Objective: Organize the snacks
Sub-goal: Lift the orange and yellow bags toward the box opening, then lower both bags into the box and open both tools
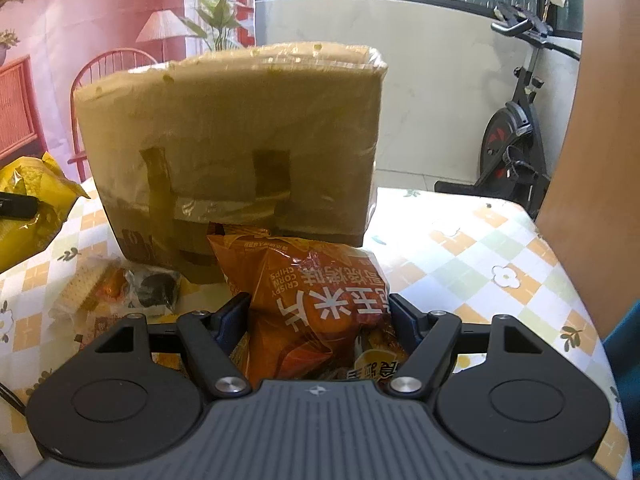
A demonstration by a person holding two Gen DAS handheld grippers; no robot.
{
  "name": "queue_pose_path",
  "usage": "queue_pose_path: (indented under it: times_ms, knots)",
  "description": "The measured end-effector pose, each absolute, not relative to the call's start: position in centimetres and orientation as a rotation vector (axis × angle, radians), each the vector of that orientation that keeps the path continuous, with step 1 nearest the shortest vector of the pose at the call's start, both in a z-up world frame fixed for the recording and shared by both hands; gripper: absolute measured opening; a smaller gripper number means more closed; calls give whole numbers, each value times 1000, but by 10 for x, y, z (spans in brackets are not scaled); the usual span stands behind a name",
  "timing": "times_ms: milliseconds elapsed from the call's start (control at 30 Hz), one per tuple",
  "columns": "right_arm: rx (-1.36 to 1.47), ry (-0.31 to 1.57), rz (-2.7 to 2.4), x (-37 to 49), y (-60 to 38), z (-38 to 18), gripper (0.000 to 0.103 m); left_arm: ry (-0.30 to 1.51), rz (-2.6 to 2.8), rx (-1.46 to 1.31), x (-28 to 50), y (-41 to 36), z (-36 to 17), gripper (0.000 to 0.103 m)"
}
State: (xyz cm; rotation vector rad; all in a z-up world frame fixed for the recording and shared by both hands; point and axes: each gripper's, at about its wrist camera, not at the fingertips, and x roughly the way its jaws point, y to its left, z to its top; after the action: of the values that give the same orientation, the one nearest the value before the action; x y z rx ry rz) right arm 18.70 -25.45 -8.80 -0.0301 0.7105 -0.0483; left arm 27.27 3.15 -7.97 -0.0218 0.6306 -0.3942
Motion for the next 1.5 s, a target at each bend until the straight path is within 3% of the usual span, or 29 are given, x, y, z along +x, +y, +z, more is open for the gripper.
queue_pose_path:
  times_ms: [833, 1133, 1500]
  knots:
    - [-50, 466, -28, 177, -255, 9, 75, 439, -427, -7, 268, 15, -12, 80]
    - [-70, 404, 24, 218, -248, 40, 75, 404, -437, -18, 300, -3, 6, 80]
    - [16, 397, 63, 295, -253, 35, 75, 418, -414, -38, 360, -29, 12, 80]
